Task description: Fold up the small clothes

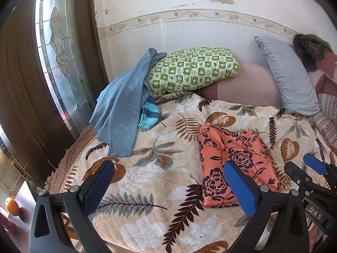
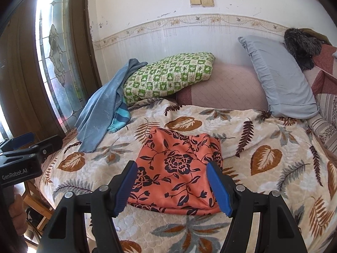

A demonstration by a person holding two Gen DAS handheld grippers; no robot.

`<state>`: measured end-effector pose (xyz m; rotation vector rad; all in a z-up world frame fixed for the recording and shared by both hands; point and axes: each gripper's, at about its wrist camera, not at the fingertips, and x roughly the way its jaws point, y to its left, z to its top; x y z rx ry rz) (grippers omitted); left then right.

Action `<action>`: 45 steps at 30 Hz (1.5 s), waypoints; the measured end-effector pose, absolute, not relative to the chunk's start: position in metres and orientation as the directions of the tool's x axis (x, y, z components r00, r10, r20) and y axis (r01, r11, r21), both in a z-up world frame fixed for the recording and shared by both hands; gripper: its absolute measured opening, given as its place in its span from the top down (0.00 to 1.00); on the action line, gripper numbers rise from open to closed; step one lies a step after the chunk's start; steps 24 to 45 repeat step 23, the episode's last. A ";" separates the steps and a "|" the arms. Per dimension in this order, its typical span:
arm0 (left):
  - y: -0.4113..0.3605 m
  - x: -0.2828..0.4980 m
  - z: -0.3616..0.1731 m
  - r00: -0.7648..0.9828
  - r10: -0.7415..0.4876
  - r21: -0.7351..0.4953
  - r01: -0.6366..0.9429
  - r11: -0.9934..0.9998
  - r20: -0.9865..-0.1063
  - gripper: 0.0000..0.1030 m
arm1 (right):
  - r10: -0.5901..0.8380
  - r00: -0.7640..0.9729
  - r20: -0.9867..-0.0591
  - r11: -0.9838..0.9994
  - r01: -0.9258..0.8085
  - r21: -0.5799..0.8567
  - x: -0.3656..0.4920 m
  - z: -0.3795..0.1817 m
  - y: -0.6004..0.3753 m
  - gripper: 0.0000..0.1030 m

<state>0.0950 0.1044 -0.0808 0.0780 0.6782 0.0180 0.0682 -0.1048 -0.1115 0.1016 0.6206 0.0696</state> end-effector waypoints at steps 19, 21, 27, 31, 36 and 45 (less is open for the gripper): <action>0.099 0.095 -0.071 0.792 0.022 0.038 0.002 0.999 -0.610 0.00 | 0.180 0.810 -0.558 0.983 -0.131 0.128 0.083 -0.110 -0.100 0.31; 0.096 0.098 -0.072 0.794 0.001 0.023 0.016 1.000 -0.608 0.00 | 0.201 0.804 -0.560 0.979 -0.140 0.150 0.086 -0.113 -0.104 0.31; 0.092 0.105 -0.076 0.796 0.017 0.034 0.005 0.999 -0.605 0.00 | 0.215 0.798 -0.564 0.975 -0.136 0.178 0.089 -0.117 -0.114 0.31; 0.092 0.105 -0.076 0.796 0.017 0.034 0.005 0.999 -0.605 0.00 | 0.215 0.798 -0.564 0.975 -0.136 0.178 0.089 -0.117 -0.114 0.31; 0.092 0.105 -0.076 0.796 0.017 0.034 0.005 0.999 -0.605 0.00 | 0.215 0.798 -0.564 0.975 -0.136 0.178 0.089 -0.117 -0.114 0.31; 0.092 0.105 -0.076 0.796 0.017 0.034 0.005 0.999 -0.605 0.00 | 0.215 0.798 -0.564 0.975 -0.136 0.178 0.089 -0.117 -0.114 0.31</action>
